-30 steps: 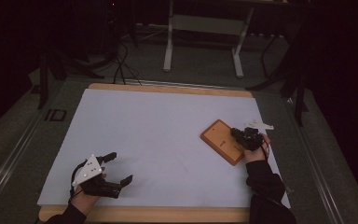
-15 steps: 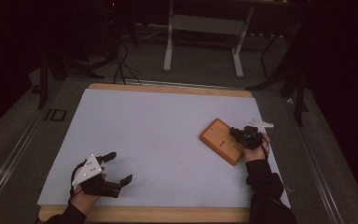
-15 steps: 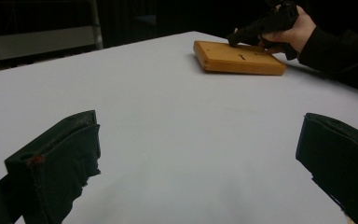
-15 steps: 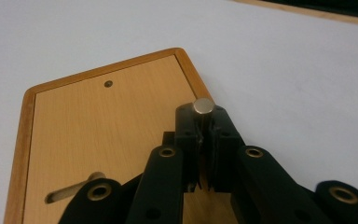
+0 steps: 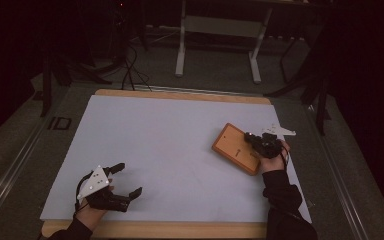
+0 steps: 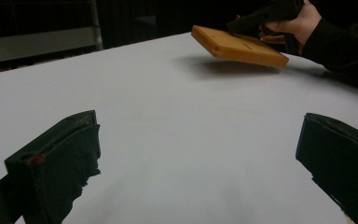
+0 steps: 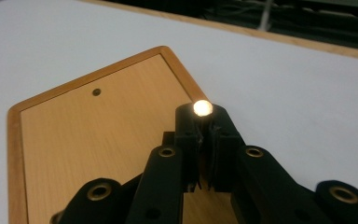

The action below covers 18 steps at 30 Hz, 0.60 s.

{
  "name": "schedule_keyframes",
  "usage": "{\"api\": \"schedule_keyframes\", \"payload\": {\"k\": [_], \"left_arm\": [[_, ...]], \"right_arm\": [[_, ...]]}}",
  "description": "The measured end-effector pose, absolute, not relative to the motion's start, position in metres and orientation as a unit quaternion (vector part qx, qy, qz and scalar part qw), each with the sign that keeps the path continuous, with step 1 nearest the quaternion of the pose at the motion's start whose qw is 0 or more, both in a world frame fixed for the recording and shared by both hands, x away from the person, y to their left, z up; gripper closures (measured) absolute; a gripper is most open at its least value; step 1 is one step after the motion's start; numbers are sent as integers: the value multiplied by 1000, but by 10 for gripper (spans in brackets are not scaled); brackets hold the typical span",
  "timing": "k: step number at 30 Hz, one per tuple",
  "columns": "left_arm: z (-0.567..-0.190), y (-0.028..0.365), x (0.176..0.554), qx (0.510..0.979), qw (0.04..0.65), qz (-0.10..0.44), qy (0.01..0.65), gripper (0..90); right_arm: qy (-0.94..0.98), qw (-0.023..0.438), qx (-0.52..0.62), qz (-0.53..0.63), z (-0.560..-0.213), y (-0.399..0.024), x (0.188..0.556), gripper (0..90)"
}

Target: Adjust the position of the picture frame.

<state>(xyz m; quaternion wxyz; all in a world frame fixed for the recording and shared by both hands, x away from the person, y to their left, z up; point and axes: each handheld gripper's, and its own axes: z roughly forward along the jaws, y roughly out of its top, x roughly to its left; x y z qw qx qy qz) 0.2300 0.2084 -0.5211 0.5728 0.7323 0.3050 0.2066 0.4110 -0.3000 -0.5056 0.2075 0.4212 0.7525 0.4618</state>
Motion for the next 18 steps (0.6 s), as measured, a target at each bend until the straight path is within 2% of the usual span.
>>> {"api": "schedule_keyframes", "payload": {"k": [18], "left_arm": [[-520,209,230,732,573,209,304,0]], "right_arm": [[743,204,415,484,-485,-290,409,847]]}}
